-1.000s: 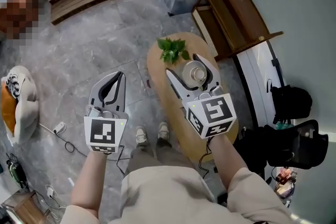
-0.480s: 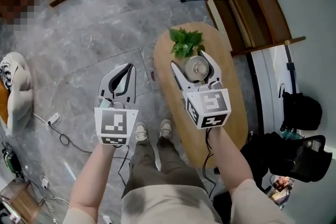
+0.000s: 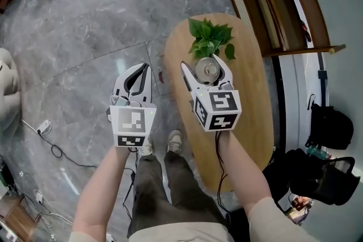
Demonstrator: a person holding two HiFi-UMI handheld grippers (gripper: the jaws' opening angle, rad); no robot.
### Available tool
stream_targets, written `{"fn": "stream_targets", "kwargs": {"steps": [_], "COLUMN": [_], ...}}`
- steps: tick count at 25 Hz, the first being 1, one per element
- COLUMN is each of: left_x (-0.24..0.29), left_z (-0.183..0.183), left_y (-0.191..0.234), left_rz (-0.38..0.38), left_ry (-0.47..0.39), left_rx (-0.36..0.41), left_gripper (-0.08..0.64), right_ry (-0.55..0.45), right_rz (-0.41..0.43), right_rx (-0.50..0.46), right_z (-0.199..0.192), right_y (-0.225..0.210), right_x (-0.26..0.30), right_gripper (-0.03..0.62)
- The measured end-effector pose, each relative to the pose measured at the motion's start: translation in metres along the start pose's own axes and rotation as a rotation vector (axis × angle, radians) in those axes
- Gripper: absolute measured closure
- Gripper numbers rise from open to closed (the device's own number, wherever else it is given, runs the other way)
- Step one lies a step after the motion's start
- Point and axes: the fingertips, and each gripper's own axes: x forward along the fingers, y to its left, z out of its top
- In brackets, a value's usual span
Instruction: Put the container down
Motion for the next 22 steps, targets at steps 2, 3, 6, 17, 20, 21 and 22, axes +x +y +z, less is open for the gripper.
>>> {"fn": "stream_targets", "kwargs": {"steps": [2, 3, 6, 17, 20, 21, 22], "left_x": [0.018, 0.027, 0.051, 0.101, 0.109, 0.111, 0.114], "left_z": [-0.023, -0.034, -0.066, -0.156, -0.166, -0.169, -0.172], "left_y": [-0.002, -0.005, -0.013, -0.015, -0.014, -0.014, -0.013], "left_rz": [-0.018, -0.038, -0.103, -0.112, -0.109, -0.107, -0.105], "left_ry": [0.012, 0.013, 0.018, 0.082, 0.086, 0.086, 0.086], "left_rx": [0.000, -0.007, -0.056, -0.080, -0.087, -0.092, -0.094], "left_gripper": [0.551, 0.551, 0.551, 0.551, 0.551, 0.551, 0.551], "right_ry": [0.013, 0.019, 0.040, 0.105, 0.112, 0.115, 0.117], "right_rz": [-0.007, -0.012, -0.027, -0.056, -0.068, -0.070, -0.069], "right_rx": [0.004, 0.005, 0.016, -0.013, -0.023, -0.021, -0.016], "right_z": [-0.022, -0.034, -0.068, -0.155, -0.169, -0.174, -0.178], "right_y": [-0.003, -0.005, -0.012, -0.024, -0.028, -0.029, -0.030], "right_x": [0.021, 0.030, 0.055, 0.118, 0.127, 0.130, 0.132], "right_gripper": [0.258, 0.259, 0.258, 0.258, 0.258, 0.258, 0.258]}}
